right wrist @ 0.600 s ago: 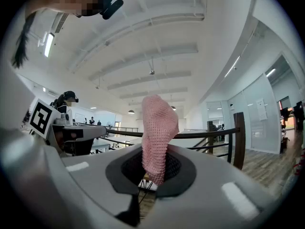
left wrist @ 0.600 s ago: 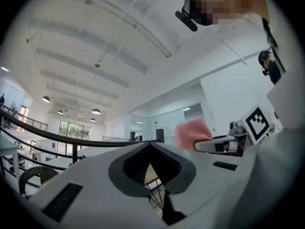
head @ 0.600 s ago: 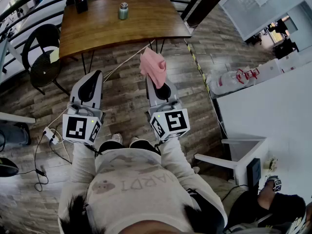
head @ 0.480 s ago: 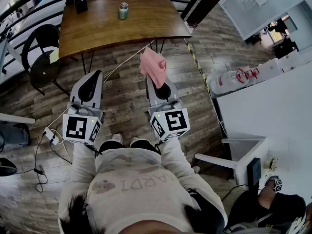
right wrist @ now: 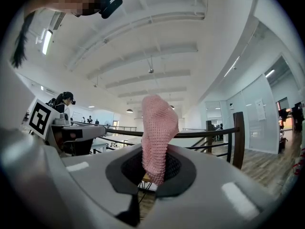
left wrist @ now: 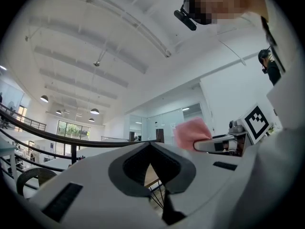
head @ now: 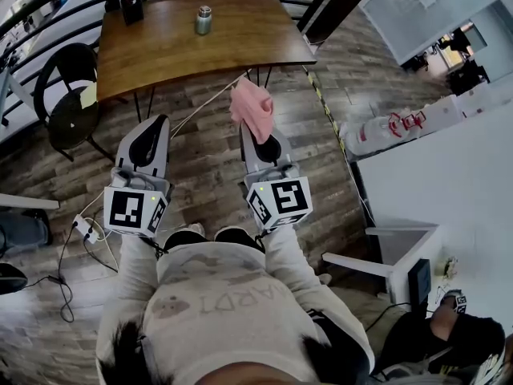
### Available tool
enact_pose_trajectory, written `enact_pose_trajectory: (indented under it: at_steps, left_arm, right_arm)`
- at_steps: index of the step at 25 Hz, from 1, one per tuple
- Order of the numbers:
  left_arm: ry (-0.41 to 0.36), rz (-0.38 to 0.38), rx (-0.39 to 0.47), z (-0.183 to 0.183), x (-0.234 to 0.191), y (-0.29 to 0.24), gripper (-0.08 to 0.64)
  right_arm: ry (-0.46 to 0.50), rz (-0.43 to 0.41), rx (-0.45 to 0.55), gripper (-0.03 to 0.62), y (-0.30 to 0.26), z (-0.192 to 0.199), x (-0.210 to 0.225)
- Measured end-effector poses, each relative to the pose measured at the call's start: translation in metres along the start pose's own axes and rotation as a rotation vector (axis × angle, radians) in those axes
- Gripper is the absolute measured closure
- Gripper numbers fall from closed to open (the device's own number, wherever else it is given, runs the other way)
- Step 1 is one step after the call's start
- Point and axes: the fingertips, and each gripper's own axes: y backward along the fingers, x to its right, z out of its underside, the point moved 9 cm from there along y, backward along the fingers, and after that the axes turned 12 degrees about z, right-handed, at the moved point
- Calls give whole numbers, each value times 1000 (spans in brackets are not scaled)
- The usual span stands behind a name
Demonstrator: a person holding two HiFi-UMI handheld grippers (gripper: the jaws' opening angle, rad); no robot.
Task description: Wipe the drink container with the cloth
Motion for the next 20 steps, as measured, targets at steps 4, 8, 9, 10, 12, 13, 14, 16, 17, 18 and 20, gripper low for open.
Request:
enact_pose_trajectory:
  at_steps: [4, 8, 9, 10, 12, 13, 14, 16, 17, 18, 20]
  left_arm:
    - [-4, 10, 11, 2, -10, 1, 557]
    - [6, 17, 6, 8, -23, 1, 557]
    - [11, 20, 3, 10, -27, 0, 557]
    - [16, 24, 1, 12, -31, -2, 557]
    - [22, 35, -3, 15, -37, -9, 557]
    - [22, 38, -4, 16, -40, -13, 557]
    - [23, 40, -6, 17, -43, -18, 557]
    - [30, 39, -11, 22, -51, -29, 557]
    - [34, 38, -13, 25, -55, -35, 557]
    - [36, 37, -14, 28, -60, -42, 557]
    - [31, 32, -16, 32, -71, -57, 557]
  right_arm:
    - [-19, 21, 7, 568, -5, 3, -4]
    - [-28, 36, 7, 568, -10, 9, -9]
    - [-30, 37, 2, 568, -13, 11, -10]
    - [-34, 36, -6, 568, -17, 12, -10]
    - [-37, 32, -22, 568, -26, 15, -9]
    - [-37, 30, -26, 568, -30, 17, -7]
    - [-37, 28, -30, 568, -35, 18, -6]
    - [-34, 25, -36, 566, -48, 23, -1]
    - [-33, 23, -38, 566, -56, 26, 2]
    - [-31, 21, -38, 566, -65, 28, 6]
    - [-27, 12, -33, 566, -86, 29, 15]
